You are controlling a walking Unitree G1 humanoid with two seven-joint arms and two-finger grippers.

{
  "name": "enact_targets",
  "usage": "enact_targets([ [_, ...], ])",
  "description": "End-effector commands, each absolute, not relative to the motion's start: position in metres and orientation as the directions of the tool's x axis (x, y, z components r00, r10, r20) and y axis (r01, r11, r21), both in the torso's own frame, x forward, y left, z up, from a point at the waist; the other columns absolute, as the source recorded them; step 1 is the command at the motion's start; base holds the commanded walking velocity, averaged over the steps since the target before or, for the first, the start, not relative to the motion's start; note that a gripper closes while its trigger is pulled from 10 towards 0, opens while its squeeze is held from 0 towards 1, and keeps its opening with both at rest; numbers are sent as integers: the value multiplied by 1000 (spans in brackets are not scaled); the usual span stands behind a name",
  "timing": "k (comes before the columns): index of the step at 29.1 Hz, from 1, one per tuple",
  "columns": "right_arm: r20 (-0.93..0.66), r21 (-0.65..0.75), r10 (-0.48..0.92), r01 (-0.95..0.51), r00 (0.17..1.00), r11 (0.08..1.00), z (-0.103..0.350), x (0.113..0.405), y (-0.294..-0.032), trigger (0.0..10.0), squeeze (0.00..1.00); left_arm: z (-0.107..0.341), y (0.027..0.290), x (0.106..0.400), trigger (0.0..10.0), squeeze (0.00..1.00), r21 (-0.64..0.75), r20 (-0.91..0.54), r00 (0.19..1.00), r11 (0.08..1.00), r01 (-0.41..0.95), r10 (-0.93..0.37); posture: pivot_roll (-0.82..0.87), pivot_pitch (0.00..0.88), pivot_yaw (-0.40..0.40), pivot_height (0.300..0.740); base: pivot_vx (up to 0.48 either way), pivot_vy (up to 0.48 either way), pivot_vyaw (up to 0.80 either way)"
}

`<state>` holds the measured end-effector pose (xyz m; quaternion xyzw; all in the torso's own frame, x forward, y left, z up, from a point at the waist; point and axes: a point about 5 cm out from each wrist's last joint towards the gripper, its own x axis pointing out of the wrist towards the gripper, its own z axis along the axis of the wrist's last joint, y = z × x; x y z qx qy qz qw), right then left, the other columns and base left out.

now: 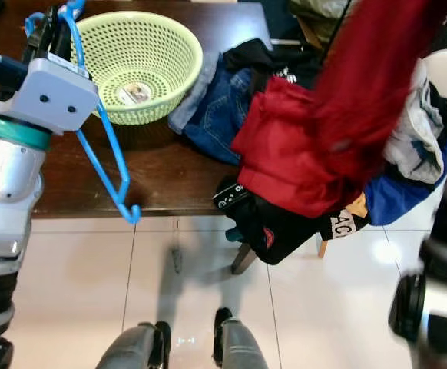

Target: Hang hanger

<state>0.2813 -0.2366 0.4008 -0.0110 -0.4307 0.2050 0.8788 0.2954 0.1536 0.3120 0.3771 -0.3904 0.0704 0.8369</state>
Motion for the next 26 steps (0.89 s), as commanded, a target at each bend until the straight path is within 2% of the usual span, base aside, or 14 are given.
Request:
enact_targets([
  [1,783,-202,353,-328,512,923,407,274,-239,10000,0,313,150,295,10000,0,577,711,674,713,-397,-200,32,130,43,740,0,0,0],
  [9,767,-67,259,-329,587,942,382,295,-238,10000,0,313,147,296,10000,0,580,709,672,717,-386,-212,39,124,42,740,0,0,0],
  [11,755,51,183,-334,630,941,364,306,-234,10000,0,312,147,296,10000,0,583,706,675,718,-381,-215,42,118,44,740,0,0,-456],
  [14,749,88,160,-336,643,938,359,308,-233,10000,0,311,147,296,10000,0,584,705,676,718,-379,-216,42,118,44,740,0,0,-456],
  [16,744,180,90,-329,662,927,355,310,-238,10000,0,312,146,296,10000,0,586,705,674,718,-375,-223,44,109,47,740,0,0,-800],
  [21,744,206,69,-326,665,923,355,311,-241,10000,0,313,145,296,10000,0,586,706,672,718,-375,-225,43,109,47,740,0,0,-800],
  [26,773,255,12,-328,634,909,364,306,-253,10000,0,314,144,297,10000,0,587,707,668,719,-373,-231,39,107,49,740,0,0,-800],
])
